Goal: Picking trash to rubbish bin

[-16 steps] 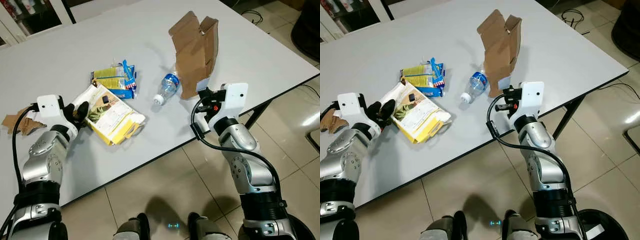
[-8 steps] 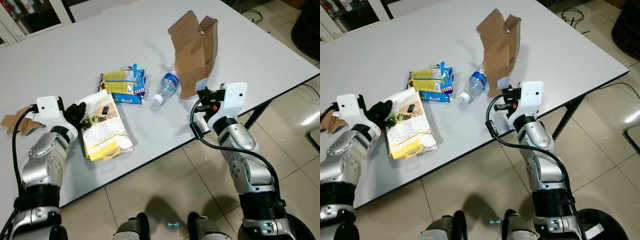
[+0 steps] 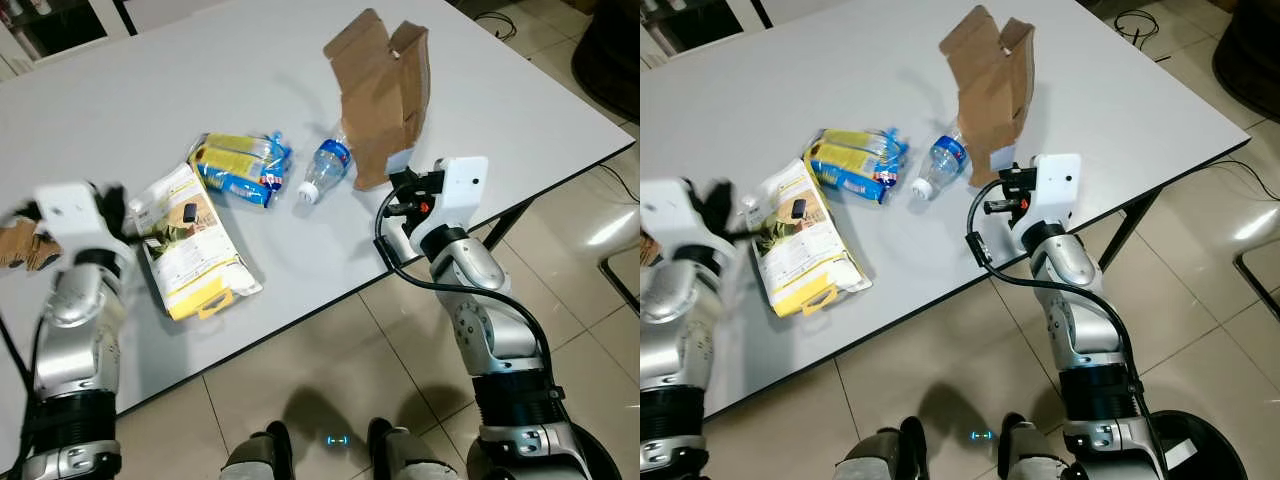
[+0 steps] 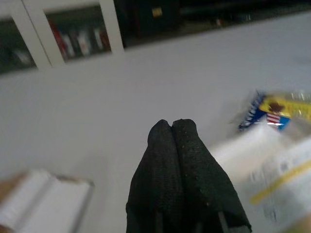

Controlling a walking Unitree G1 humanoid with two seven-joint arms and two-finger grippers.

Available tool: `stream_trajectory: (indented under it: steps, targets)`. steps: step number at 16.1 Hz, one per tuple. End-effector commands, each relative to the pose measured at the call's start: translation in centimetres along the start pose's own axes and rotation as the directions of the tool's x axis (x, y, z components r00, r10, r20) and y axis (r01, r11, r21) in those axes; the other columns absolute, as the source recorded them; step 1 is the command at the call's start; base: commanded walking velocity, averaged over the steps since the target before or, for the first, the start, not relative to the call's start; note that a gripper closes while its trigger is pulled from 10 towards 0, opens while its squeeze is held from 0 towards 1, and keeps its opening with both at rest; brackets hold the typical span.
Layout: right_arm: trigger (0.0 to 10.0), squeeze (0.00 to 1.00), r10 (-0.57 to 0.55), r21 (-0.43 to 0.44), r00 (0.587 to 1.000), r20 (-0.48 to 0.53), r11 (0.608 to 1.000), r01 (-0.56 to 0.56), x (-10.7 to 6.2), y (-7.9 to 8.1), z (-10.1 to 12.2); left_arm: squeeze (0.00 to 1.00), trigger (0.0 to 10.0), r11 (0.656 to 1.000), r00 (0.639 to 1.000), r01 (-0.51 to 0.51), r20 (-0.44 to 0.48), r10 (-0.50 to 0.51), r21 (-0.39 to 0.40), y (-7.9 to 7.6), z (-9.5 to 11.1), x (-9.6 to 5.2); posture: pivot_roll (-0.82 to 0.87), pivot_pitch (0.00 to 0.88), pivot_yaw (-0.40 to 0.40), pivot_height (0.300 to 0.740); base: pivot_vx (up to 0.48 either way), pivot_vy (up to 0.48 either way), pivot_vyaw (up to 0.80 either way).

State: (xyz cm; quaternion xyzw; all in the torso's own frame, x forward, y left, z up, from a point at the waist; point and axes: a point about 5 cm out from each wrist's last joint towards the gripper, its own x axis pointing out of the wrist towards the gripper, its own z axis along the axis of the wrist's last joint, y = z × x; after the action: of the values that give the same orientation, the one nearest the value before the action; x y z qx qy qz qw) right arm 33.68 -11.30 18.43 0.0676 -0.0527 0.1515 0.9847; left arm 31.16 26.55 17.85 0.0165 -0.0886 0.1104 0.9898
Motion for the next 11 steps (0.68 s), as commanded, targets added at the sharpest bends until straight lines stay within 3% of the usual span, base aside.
stream_trajectory:
  steps: [1,4,6,7,8,10,11]
  targets:
    - [10.0,0.0,0.016,-0.001,1.0,0.008,1.0,-0.016,0.2,0.3,0.1,0.0,0.0,0.999,0.999,-0.036,0.036,0.035,0.022,0.6,0.8,-0.1,-0.06,0.204,0.068,0.74,0.0,0.0,0.0]
    - [10.0,0.0,0.033,-0.004,0.999,0.03,0.999,-0.032,1.1,0.5,0.5,0.0,0.0,0.998,0.991,-0.054,0.123,0.05,0.031,0.0,2.9,0.0,-0.04,0.168,0.062,0.74,0.0,0.0,0.0]
    - [10.0,0.0,0.038,-0.005,0.999,0.036,0.999,-0.037,1.4,0.6,0.6,0.0,0.0,0.999,0.995,-0.044,0.086,0.041,0.026,-0.7,2.4,-0.3,-0.04,0.155,0.06,0.74,0.0,0.0,0.0]
    - [10.0,0.0,0.039,-0.005,0.998,0.039,0.999,-0.039,1.5,0.6,0.6,0.0,1.5,0.999,0.997,-0.051,0.067,0.05,0.012,-1.0,2.0,-0.5,-0.04,0.15,0.06,0.74,0.0,0.0,0.0]
    - [10.0,0.0,0.042,-0.006,0.998,0.043,0.999,-0.042,1.7,0.6,0.6,1.0,10.0,0.999,0.997,-0.052,0.056,0.053,-0.009,-1.5,1.7,-0.9,-0.03,0.142,0.058,0.74,0.0,0.0,0.0]
    - [10.0,0.0,0.048,-0.006,0.998,0.047,0.999,-0.047,2.0,0.7,0.6,1.0,10.0,0.998,0.997,-0.056,0.042,0.057,-0.029,-1.9,1.2,-1.4,-0.03,0.131,0.057,0.74,0.0,0.0,0.0]
    - [10.0,0.0,0.053,-0.006,0.997,0.051,0.999,-0.052,2.1,0.8,0.6,1.0,10.0,0.996,0.996,-0.089,0.016,0.089,-0.001,-1.7,0.7,-1.7,-0.03,0.125,0.057,0.74,0.0,0.0,0.0]
